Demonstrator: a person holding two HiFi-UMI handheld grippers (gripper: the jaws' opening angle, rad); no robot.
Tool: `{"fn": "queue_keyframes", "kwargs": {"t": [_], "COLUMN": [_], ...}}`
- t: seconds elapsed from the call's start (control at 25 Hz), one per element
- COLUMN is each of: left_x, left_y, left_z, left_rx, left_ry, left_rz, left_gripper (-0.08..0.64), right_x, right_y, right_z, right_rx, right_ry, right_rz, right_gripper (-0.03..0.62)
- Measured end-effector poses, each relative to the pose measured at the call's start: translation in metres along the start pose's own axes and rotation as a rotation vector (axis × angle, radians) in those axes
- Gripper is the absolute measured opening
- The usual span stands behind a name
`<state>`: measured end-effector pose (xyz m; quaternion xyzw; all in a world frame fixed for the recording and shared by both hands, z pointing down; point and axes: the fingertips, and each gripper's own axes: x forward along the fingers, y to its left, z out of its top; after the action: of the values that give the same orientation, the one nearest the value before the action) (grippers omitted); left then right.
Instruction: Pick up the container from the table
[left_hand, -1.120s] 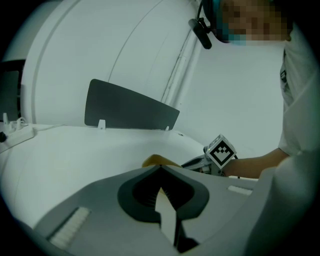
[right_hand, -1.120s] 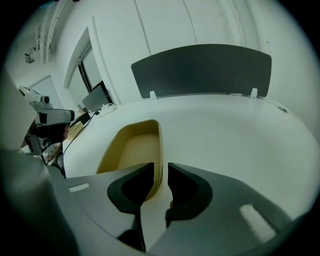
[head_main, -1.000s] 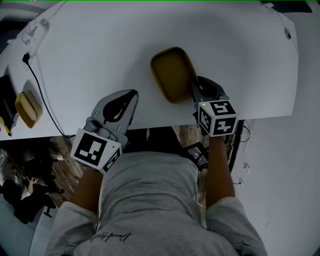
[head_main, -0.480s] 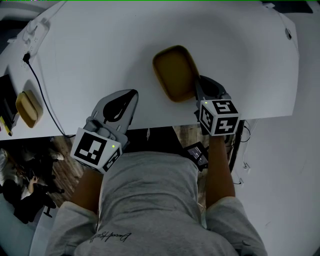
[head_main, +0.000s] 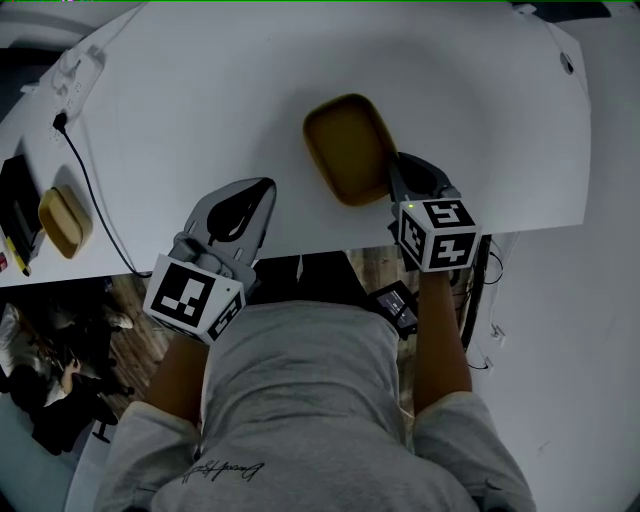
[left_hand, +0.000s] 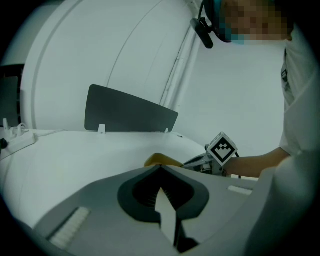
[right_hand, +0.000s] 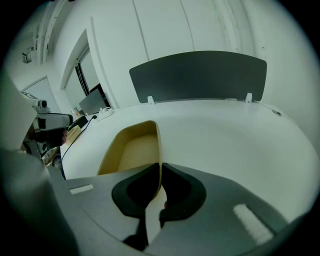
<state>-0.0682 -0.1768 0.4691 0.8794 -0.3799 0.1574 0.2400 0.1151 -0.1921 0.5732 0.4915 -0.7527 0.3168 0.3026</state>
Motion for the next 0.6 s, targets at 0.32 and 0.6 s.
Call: {"fn": "queue_keyframes", "kwargs": {"t": [0.32,0.6], "left_x": [-0.008,-0.018], "left_y": [-0.009,-0.021], "left_z": [0.007,0.008], "left_rx": [0.042,0.069], "left_ry": [-0.008,-0.014], "left_rz": [-0.008,-0.014], "left_gripper": [0.0,0.0], "right_x": [-0.022,-0.044], "right_y": [0.006,0.009], "right_z": [0.002,0.002], "right_rx": [0.007,0.033], "right_ry": [-0.037,-0.074], "right_rz": [-0.001,-0.003], "right_gripper": [0.029,0.03]}}
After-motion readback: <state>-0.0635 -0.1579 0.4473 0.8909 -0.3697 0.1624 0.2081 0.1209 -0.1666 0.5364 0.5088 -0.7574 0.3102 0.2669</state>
